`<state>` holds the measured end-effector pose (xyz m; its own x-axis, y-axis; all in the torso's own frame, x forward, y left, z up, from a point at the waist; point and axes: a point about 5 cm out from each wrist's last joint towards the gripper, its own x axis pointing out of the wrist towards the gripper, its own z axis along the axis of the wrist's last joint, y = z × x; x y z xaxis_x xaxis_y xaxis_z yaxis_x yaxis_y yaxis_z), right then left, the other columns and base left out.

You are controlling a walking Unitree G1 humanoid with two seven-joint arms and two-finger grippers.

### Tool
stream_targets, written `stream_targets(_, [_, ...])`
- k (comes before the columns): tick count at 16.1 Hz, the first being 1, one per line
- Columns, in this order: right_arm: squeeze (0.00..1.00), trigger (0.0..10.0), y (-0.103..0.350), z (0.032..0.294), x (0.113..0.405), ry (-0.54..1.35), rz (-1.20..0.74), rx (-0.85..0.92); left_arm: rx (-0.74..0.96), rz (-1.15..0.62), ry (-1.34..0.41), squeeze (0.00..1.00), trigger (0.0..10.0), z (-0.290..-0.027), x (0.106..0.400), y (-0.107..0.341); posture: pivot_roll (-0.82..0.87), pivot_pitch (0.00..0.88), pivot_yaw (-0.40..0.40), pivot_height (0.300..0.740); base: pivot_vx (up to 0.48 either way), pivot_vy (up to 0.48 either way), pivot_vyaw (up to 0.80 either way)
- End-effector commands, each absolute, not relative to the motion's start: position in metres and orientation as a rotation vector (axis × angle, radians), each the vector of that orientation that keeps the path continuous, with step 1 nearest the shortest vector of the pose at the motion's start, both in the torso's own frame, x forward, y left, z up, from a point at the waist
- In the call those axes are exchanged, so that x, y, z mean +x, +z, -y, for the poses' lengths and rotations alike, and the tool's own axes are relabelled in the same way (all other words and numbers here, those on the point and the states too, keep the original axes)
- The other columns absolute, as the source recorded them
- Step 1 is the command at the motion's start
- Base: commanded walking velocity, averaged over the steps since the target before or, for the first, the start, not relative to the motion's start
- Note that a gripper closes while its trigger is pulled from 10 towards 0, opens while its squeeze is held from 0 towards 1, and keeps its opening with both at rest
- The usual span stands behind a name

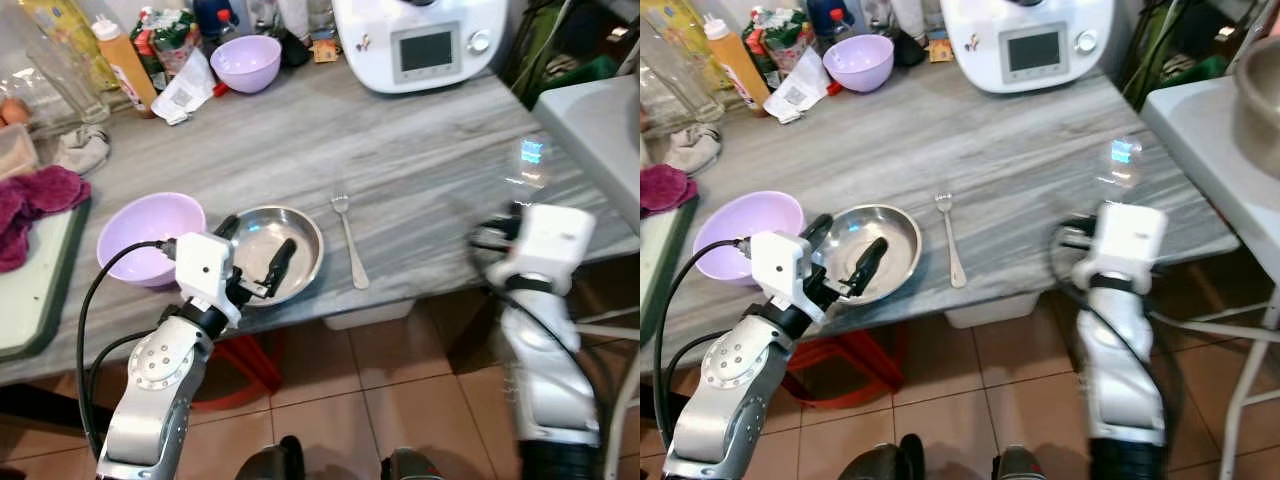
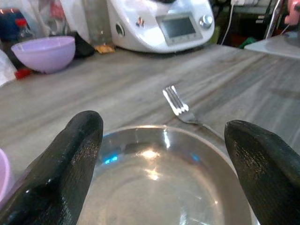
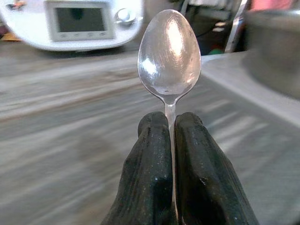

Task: Setting the table

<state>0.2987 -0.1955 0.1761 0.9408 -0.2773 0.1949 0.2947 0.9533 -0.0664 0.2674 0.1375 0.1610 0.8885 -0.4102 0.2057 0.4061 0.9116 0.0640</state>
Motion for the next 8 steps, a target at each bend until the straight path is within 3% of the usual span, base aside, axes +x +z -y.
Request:
stream_targets(1, [0.00, 10.0, 0.177, 0.183, 0.299, -0.249, 0.202, -0.070, 0.061, 0.250, -0.379, 0.00, 10.0, -0.149, 0.263, 0.166, -0.15, 0.187, 0.088, 0.740, 0.000, 0.000, 0.00])
stream_targets(6, [0.00, 10.0, 0.177, 0.183, 0.299, -0.239, 0.205, -0.090, 0.153, 0.258, -0.365, 0.00, 10.0, -0.159, 0.247, 0.163, -0.14, 0.191, 0.086, 0.740, 0.000, 0.000, 0.00])
stream_targets(8, [0.00, 10.0, 0.178, 0.182, 0.300, -0.228, 0.205, -0.096, 0.179, 0.235, -0.363, 0.00, 10.0, -0.163, 0.244, 0.159, -0.14, 0.196, 0.087, 0.740, 0.000, 0.000, 0.60])
